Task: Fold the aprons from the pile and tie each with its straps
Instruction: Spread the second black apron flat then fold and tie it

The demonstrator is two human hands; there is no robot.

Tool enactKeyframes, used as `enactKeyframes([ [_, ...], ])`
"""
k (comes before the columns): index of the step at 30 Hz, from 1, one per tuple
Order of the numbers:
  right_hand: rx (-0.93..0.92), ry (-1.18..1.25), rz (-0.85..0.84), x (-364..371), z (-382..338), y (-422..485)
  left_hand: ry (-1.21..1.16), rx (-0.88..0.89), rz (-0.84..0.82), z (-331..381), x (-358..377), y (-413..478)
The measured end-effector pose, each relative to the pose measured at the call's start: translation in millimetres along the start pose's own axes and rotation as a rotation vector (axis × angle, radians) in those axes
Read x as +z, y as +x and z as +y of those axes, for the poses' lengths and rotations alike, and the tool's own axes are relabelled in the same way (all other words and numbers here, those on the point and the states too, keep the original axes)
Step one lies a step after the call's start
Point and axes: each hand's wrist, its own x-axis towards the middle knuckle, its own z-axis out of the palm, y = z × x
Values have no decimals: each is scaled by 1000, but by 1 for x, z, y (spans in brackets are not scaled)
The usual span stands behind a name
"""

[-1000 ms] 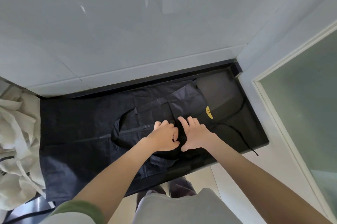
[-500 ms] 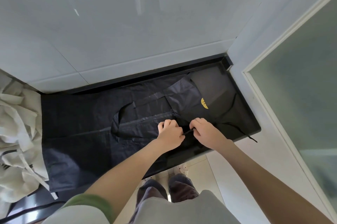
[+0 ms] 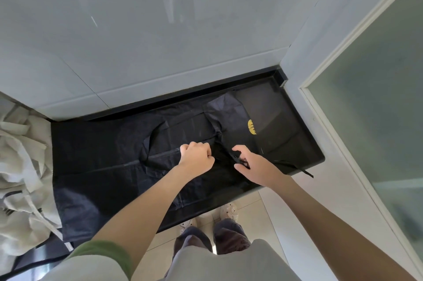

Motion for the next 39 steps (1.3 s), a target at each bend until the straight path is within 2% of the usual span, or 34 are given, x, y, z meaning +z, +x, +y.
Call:
enactKeyframes([
  [5, 71, -12, -218, 0, 0, 10, 244, 140, -106, -8, -3, -6],
  [8, 47, -40, -294, -3, -3, 17, 284, 73, -83, -16, -6, -5],
  [11, 32, -44, -336, -4, -7, 24, 227, -36, -77, -28, -9, -6],
  [15, 64, 29, -281, -3, -14, 34, 116, -100, -65, -37, -15, -6],
  [18, 70, 82, -90, -2, -21, 45, -178, -119, -66, -38, -16, 2],
  [20, 86, 132, -4, -2, -24, 52, -644, -226, -68, -30, -16, 10],
  [22, 85, 112, 1, -2, -23, 59, -1082, -354, -96, -16, -20, 16],
  [25, 58, 47, -86, 0, -16, 65, -1277, -388, -147, -3, -21, 27],
  [29, 2, 36, -135, -2, -7, 64, -1219, -336, -162, 12, -17, 39],
  [32, -3, 119, -143, -6, -1, 59, -1084, -265, -121, 20, -17, 45],
  [36, 30, 225, -153, -12, 2, 55, -827, -156, -26, 27, -20, 44],
  [39, 58, 341, -172, -16, 4, 54, -648, -104, 104, 31, -20, 42],
])
